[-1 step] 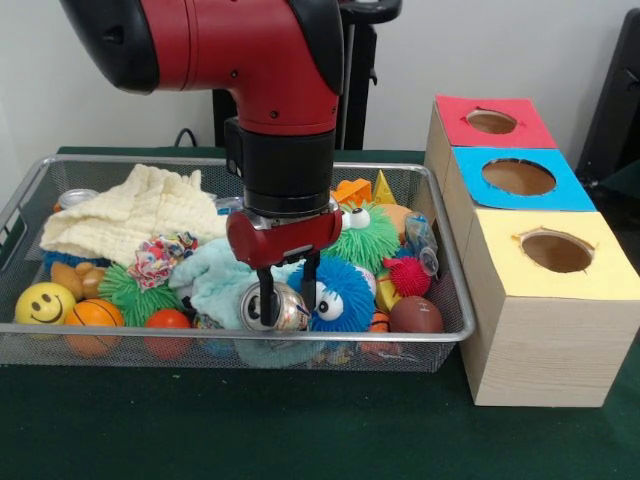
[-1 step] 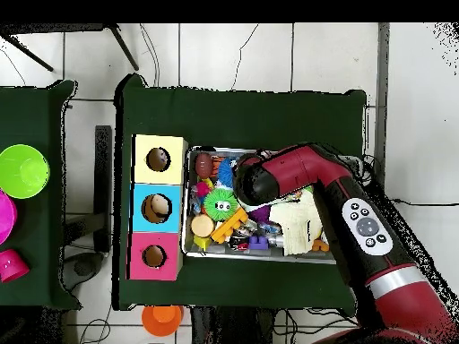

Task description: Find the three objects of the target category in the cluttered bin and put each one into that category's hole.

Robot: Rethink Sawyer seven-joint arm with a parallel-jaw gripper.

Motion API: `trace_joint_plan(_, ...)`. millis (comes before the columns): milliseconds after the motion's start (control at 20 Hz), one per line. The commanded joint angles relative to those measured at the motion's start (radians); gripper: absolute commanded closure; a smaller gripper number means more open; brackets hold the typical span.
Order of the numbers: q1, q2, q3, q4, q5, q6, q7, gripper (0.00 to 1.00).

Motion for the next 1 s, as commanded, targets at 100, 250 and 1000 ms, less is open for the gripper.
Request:
trace_joint_plan(100, -0.019, 0.052, -0.047, 0.027, 0.013, 0.177, -0.342, 1.0)
trace_joint_plan(250, -0.063, 0.001, -0.021, 0.089, 0.054, 0.2, -0.398, 1.0)
trace_joint_plan(1000, -0.124, -0.091, -0.02, 0.146, 0.136, 0.346, -0.527, 1.0)
